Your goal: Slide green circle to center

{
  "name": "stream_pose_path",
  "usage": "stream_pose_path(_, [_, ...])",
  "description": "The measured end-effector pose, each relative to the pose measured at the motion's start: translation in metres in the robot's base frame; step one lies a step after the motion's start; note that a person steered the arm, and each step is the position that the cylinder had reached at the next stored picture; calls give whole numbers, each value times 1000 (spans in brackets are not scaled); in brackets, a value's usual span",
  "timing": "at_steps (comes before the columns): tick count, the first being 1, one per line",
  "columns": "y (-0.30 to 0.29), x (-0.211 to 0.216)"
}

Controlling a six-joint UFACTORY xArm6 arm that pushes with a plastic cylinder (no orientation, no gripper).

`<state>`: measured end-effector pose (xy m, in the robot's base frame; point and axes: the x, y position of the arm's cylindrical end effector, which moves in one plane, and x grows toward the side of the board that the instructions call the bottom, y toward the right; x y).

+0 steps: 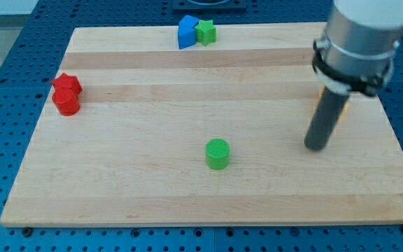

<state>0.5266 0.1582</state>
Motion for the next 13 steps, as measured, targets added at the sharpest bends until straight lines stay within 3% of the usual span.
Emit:
stream_pose_path(1, [-72,36])
stream_pose_path(2, [-159,9])
stream_pose_path(3, [-217,-47])
stream_pose_path(4, [-218,-43])
stream_pose_path(5, [-257,-11])
stream_pose_path(6, [-280,-51])
stream_pose_path(7, [-269,-101])
stream_pose_path(8, [-255,-116])
stream_pose_path(11, [-241,-43])
stream_pose_path(12, [-233,-78])
stream_pose_path(13, [-231,-145])
